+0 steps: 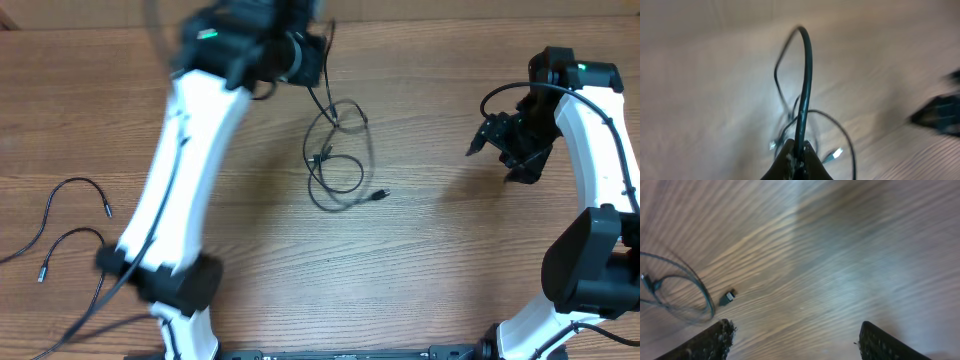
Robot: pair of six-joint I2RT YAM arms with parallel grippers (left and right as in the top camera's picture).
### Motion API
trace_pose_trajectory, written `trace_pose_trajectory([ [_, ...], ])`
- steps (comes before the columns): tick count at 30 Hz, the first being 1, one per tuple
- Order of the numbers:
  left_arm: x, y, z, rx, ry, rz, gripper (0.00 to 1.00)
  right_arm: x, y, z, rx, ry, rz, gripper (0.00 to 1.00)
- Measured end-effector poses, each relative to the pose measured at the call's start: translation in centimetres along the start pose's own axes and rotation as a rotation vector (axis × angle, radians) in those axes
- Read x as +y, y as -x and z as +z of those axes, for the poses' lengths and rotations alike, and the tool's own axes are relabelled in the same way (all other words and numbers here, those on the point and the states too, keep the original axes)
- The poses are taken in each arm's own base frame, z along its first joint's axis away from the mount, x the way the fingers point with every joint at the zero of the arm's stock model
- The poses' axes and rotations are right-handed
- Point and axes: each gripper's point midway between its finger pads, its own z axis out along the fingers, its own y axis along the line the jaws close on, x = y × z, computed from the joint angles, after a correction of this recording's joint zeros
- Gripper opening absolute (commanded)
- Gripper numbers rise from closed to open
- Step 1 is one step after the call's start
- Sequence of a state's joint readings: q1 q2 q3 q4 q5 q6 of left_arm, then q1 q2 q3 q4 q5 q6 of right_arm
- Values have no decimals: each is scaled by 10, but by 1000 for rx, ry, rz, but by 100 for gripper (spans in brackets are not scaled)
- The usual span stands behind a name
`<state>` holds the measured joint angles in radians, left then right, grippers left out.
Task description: Untangle cables
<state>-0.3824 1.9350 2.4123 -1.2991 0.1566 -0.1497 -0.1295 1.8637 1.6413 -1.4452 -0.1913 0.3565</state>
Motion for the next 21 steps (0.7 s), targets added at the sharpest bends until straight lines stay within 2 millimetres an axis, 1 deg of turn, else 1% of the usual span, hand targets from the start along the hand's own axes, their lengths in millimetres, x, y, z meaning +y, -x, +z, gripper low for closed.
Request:
trace_pose_trajectory([
  [3, -18, 28, -59, -173, -44, 31, 4, 15, -1, 1, -1, 53, -50, 82],
  [4, -22, 34, -75, -222, -56, 41, 4, 24, -1, 1, -3, 83, -85, 82],
  [5, -27, 40, -94, -272, -67, 50, 4, 28, -2, 2, -3, 94, -101, 82],
  [7, -35, 49, -126, -359, -92, 67, 4, 45, -5, 3, -6, 139, -169, 84],
  [8, -39, 52, -138, -393, -104, 74, 4, 53, -7, 3, -9, 159, -199, 84],
  [11, -48, 59, -171, -486, -133, 95, 5, 82, -13, 5, -28, 215, -316, 85],
  [15, -53, 64, -206, -581, -141, 111, 9, 113, -25, 8, -45, 259, -426, 84],
  [18, -46, 65, -230, -641, -91, 100, 9, 125, -33, 11, -47, 264, -459, 84],
  [20, -36, 65, -243, -677, -28, 80, 9, 126, -34, 12, -48, 251, -454, 84],
  [21, -28, 65, -250, -694, 20, 63, 9, 125, -34, 13, -49, 245, -447, 83],
])
